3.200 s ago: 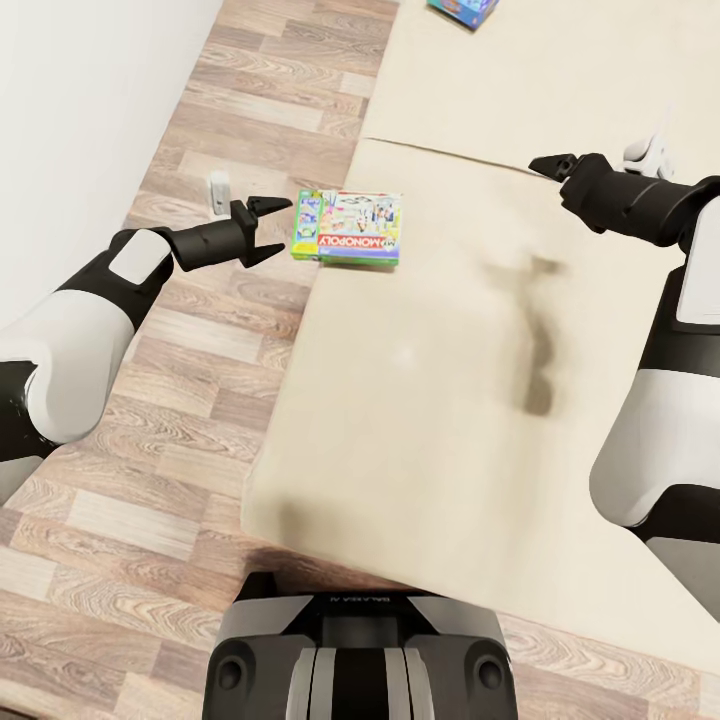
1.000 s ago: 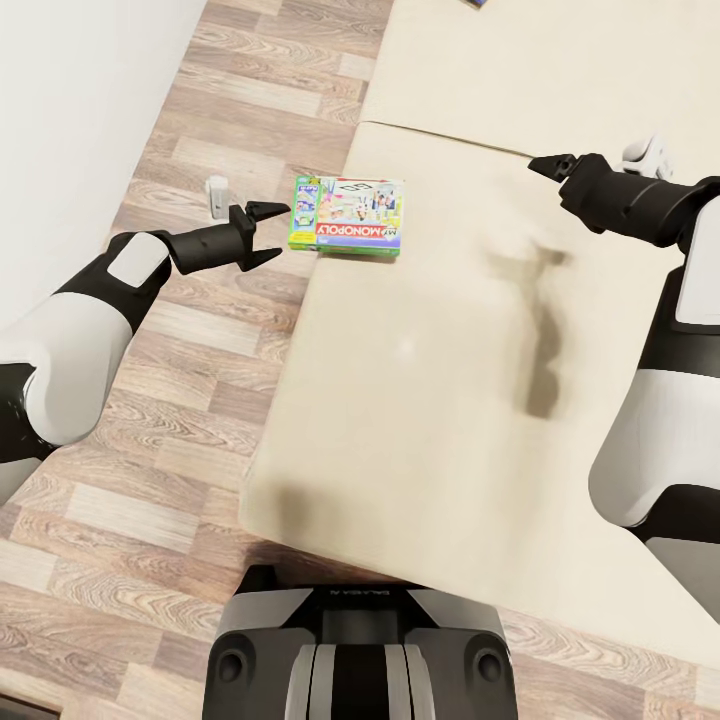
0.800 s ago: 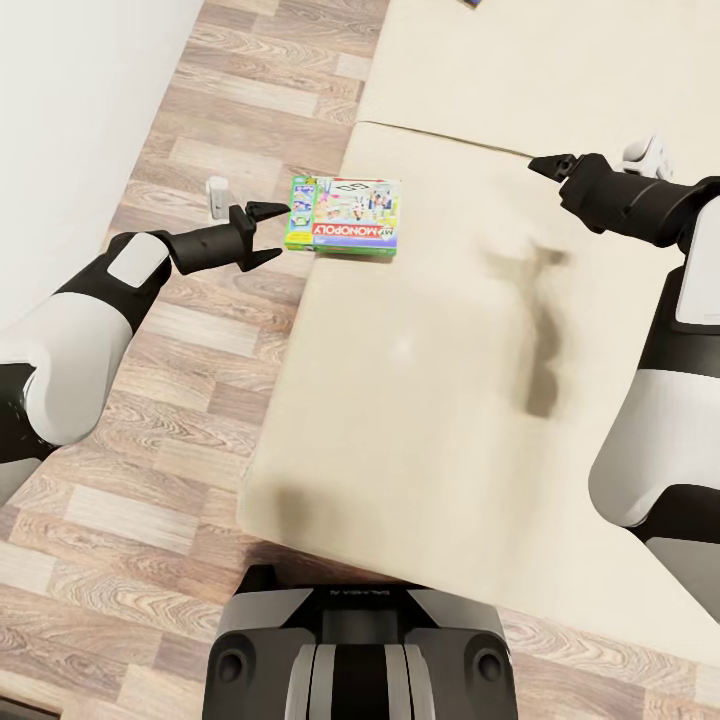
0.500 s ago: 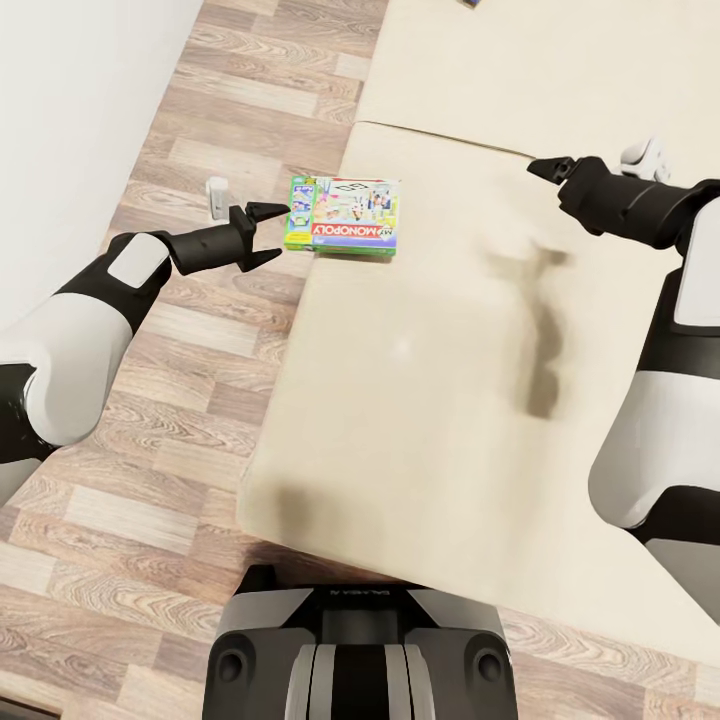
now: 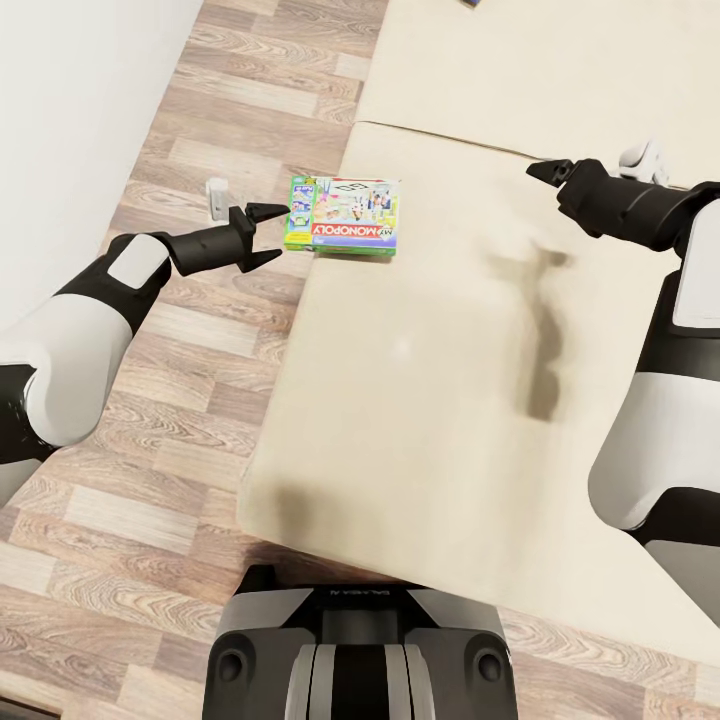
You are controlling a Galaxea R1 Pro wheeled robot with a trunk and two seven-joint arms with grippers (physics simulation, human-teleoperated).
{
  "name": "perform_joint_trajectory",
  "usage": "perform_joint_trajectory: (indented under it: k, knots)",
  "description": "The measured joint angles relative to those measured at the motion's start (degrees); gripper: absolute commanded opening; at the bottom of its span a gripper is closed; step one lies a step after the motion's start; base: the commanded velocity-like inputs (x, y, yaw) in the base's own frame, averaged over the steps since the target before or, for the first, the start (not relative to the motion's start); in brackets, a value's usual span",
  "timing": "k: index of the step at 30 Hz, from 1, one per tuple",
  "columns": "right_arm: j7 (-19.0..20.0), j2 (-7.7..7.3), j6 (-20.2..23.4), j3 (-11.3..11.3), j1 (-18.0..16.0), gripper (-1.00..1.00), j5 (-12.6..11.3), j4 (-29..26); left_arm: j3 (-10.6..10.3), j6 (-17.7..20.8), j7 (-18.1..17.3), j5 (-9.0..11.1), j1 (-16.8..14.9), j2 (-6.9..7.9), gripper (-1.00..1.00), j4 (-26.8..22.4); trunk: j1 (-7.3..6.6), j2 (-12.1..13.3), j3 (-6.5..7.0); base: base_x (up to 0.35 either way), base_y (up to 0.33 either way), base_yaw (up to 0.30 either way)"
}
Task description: Put all the toys in the child's room - the three board games (two on the bed and one on the table), the two jigsaw puzzles on the table, and the tennis ball on the table - inside the toy box on the table in the child's room.
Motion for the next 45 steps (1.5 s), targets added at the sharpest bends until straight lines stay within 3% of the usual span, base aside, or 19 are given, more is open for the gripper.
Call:
perform_joint_trajectory:
  k: [14,25,26,33,45]
  knots:
    - [0.0,0.00,0.0,0.0,0.0,1.00,0.0,0.0,0.0,0.0,0.0,0.0,0.2,0.01,1.00,0.0,0.00,0.0,0.00,0.000,0.000,-0.008]
    - [0.0,-0.01,0.0,0.0,0.0,1.00,0.0,0.0,0.0,0.0,0.0,0.0,0.2,-0.02,1.00,0.0,0.00,0.0,0.00,0.000,0.000,-0.160]
    - [0.0,-0.01,0.0,0.0,0.0,1.00,0.0,0.0,0.1,-0.4,-0.1,-0.7,0.2,0.16,1.00,0.0,-0.01,0.0,0.00,0.000,0.000,-0.210]
    - [0.0,0.00,0.0,0.0,0.0,1.00,0.0,0.0,0.1,-0.3,-0.2,-0.3,0.2,2.32,1.00,0.0,-0.01,0.0,0.00,0.000,0.000,-0.128]
    - [0.0,0.00,0.0,0.0,0.0,1.00,0.1,0.0,0.1,-0.3,-0.2,-0.4,0.2,2.87,1.00,0.0,-0.01,0.0,0.00,0.000,0.000,-0.039]
